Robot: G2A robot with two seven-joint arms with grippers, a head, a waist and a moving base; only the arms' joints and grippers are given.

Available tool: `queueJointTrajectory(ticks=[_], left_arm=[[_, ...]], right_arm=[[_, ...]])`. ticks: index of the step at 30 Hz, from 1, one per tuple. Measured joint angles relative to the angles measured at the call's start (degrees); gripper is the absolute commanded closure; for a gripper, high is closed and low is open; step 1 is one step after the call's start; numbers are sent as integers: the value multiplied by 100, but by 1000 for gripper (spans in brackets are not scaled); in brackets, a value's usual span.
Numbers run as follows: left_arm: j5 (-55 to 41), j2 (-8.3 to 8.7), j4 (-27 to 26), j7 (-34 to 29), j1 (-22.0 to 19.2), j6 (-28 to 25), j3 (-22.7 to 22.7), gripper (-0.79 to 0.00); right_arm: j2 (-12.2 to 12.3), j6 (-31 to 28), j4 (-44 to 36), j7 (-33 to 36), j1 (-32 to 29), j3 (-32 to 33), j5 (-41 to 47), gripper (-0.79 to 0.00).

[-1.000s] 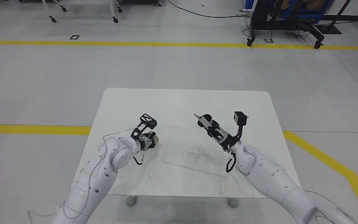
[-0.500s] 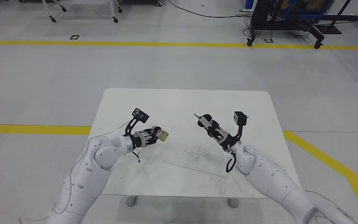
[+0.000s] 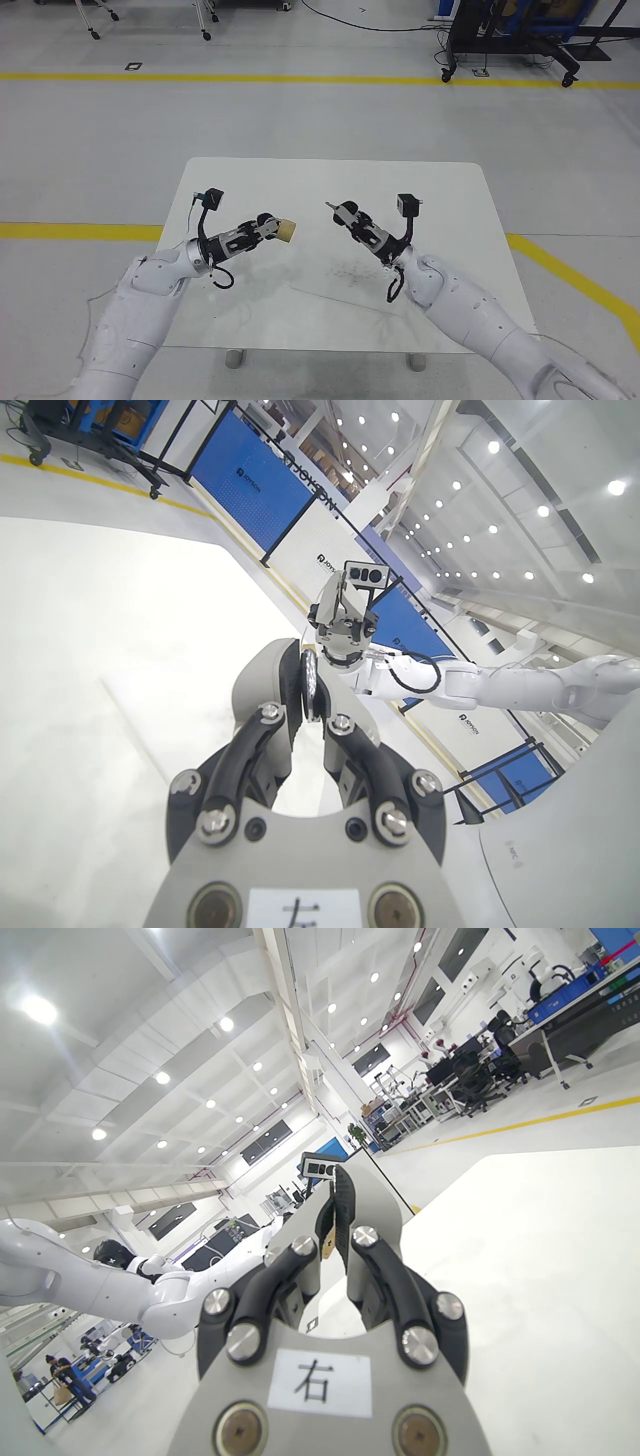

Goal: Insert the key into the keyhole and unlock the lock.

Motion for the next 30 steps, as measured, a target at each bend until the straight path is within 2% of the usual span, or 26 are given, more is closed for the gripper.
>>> queueJointTrajectory(ticks=[6,11,16,19,26,30], left_arm=[[38,-1,-19,43,16,36,5,0],[209,-24,-134,546,91,635,39,0],[-1601,-79,128,18,26,1252,163,0],[-2176,-94,345,-282,-82,1333,165,0],[-2761,-140,574,-773,-210,1444,266,0],[-2875,-162,683,-960,-288,1433,311,0]], right_arm=[[-33,116,23,88,36,-38,44,0],[-50,193,-104,228,5,-50,4,0],[-183,99,-388,722,73,-153,8,0],[-294,-202,-389,780,155,-213,-91,0],[-647,-375,-112,321,295,-369,-889,0],[-857,-47,51,-419,321,-350,-1759,0]])
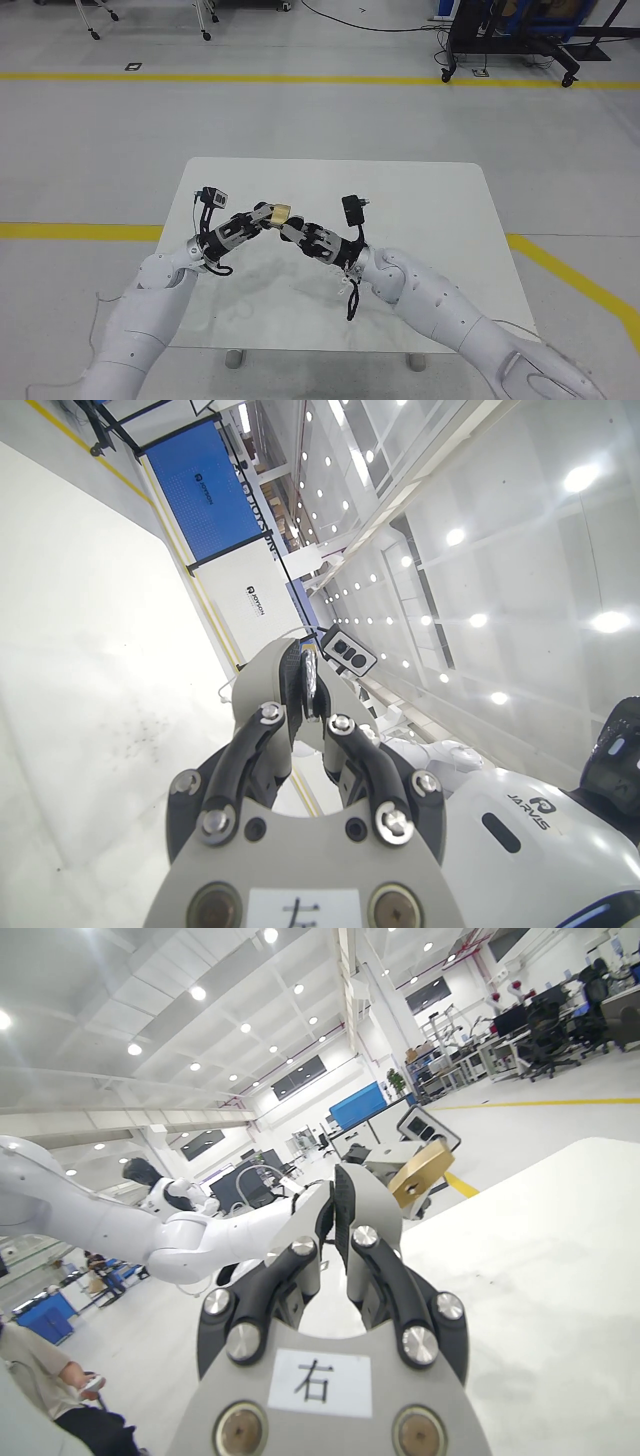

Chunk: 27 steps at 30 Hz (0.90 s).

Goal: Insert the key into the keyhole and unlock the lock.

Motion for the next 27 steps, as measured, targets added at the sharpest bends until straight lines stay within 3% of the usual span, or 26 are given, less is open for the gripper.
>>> queueJointTrajectory(ticks=[7,10,27], left_arm=[[-86,-19,80,-252,-70,-33,26,0],[11,-24,70,-242,-70,-71,41,0],[-37,-43,60,-271,-41,-187,-3,0]], right_arm=[[-216,442,285,-1156,-53,100,-1129,0],[-255,318,377,-1465,-59,205,-1271,0],[-320,-206,505,-1951,-236,859,-1522,0]])
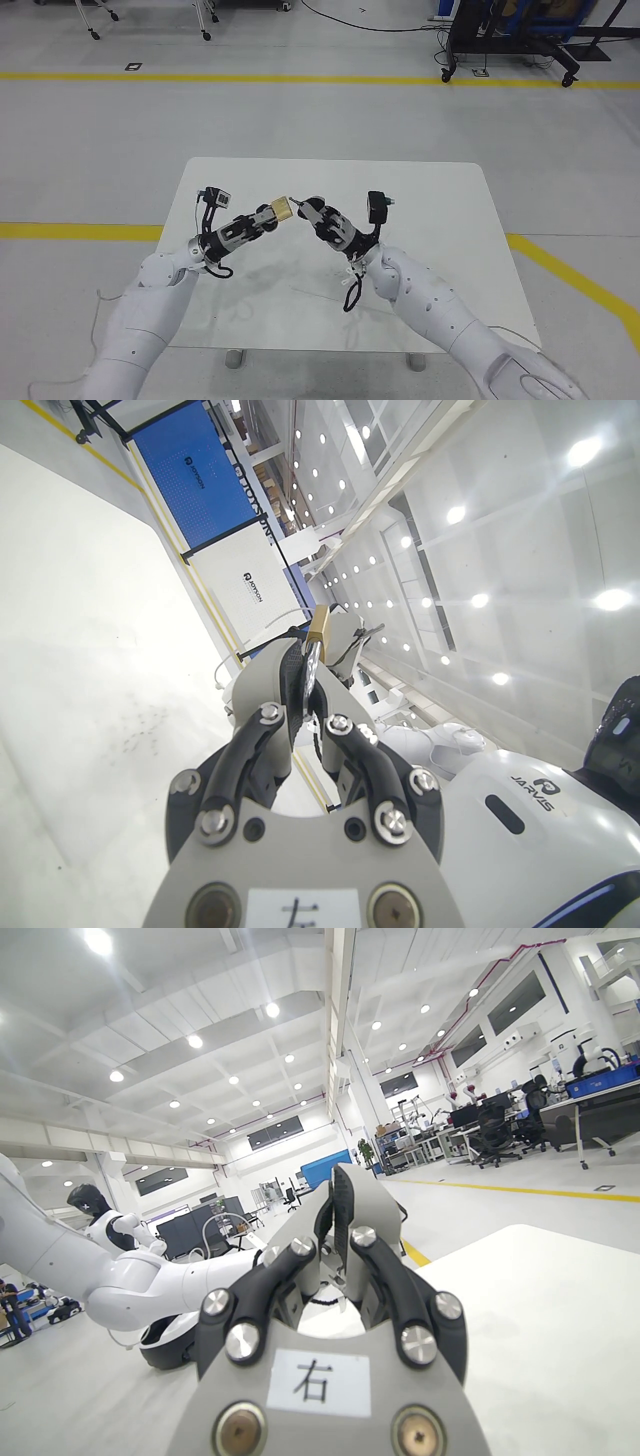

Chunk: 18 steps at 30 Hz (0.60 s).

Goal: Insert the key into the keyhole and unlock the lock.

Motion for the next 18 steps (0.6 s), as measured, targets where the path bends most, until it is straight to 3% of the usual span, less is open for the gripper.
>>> queueJointTrajectory(ticks=[7,18], left_arm=[[-244,-16,48,-158,-7,77,-8,0],[-325,-45,121,-562,-101,82,62,0]], right_arm=[[-24,-321,9,288,-78,57,-288,0],[-188,-226,136,442,42,205,-55,0]])
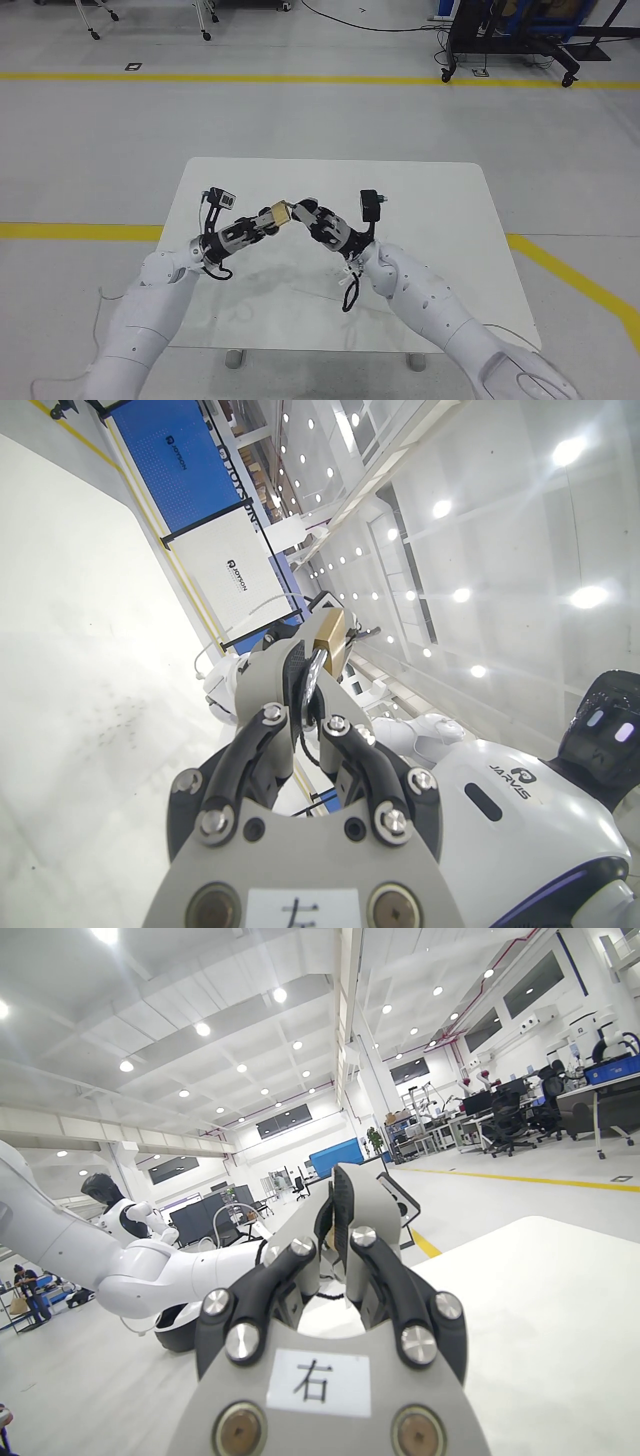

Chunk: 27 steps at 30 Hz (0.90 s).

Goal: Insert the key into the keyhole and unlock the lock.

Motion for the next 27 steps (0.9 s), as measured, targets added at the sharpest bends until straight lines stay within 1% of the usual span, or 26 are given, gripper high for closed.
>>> queueJointTrajectory(ticks=[6,9,11,15,18,23,27], left_arm=[[170,11,-119,-2,8,-101,-14,0],[402,36,-286,47,43,-150,-14,0],[550,53,-391,73,75,-175,-2,0],[913,97,-610,100,116,-202,72,0],[1114,129,-670,93,117,-195,127,0],[1217,166,-678,123,103,-224,198,0],[1086,179,-554,115,62,-216,216,0]], right_arm=[[0,-197,-83,-145,-97,225,50,0],[11,-198,-10,-18,-95,307,274,0],[12,-195,35,196,-52,320,503,0],[6,-164,187,951,110,286,1099,0],[-30,-102,249,1459,199,245,1382,0],[-48,-198,244,2042,231,225,1712,0],[6,-196,16,2535,149,204,1969,0]])
